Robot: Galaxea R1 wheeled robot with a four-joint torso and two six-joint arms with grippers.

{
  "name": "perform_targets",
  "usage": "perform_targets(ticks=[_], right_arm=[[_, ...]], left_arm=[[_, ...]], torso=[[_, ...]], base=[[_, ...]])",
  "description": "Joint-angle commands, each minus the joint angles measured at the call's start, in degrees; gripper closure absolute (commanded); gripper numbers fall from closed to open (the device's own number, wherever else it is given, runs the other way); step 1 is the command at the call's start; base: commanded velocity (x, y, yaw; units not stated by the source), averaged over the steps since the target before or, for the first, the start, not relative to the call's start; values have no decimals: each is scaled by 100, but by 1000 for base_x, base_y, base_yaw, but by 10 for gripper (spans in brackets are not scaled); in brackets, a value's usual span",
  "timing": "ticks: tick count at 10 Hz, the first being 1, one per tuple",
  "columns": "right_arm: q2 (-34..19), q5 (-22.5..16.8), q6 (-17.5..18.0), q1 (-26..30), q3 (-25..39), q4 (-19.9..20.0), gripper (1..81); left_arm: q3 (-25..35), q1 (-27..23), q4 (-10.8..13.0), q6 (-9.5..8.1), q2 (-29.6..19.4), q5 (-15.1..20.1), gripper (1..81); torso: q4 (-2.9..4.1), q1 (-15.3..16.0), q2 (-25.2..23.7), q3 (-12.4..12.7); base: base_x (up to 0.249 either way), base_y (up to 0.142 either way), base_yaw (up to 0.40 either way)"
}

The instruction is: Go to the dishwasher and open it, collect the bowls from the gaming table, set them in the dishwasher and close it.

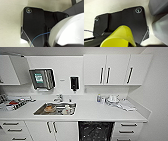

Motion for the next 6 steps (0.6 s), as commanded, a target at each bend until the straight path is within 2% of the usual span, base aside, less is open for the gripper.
perform_targets(ticks=[1,6], right_arm=[[-57,-247,-9,264,-3,-26,811],[-30,-265,-9,264,-3,-35,811]], left_arm=[[21,-206,34,28,-91,103,811],[21,-198,42,28,-83,103,811]], torso=[[0,0,0,0],[0,0,0,0]], base=[[150,0,0],[150,0,0]])
